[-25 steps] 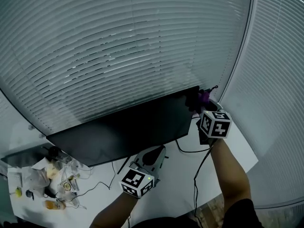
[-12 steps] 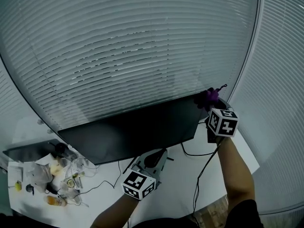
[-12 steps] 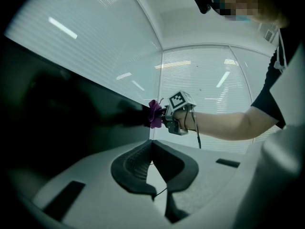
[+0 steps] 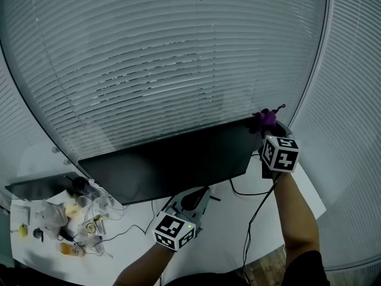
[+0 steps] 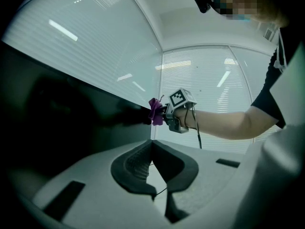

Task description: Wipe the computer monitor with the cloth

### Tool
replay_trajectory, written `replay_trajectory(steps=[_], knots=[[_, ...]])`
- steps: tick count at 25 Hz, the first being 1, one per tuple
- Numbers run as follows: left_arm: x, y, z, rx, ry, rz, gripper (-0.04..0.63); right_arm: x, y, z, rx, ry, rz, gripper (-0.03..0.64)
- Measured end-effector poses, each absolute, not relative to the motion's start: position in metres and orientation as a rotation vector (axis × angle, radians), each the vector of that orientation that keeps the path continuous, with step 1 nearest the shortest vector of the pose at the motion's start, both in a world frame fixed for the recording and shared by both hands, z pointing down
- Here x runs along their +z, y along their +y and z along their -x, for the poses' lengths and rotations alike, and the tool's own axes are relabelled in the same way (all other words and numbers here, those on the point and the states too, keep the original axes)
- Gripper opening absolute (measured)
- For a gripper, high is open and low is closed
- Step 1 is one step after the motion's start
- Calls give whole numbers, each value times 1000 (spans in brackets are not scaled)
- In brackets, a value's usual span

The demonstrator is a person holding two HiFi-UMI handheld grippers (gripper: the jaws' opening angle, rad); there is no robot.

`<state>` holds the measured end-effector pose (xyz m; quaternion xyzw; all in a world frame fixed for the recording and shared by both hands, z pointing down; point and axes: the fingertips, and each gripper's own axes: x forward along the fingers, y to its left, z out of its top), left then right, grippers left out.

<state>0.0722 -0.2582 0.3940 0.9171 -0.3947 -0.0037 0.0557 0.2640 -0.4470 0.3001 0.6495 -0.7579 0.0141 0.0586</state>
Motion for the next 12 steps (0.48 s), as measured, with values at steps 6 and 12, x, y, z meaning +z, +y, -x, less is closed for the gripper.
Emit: replay_trajectory(steps=[6,12], knots=[[393,-252,-61,-17,-1223,-2775,3,295,-440,-253,-60,-2245,-1962,67],[389,-241,-51,-30,-1260,-2774,3,291,-426,-213,-175,-2260,-1874,67]])
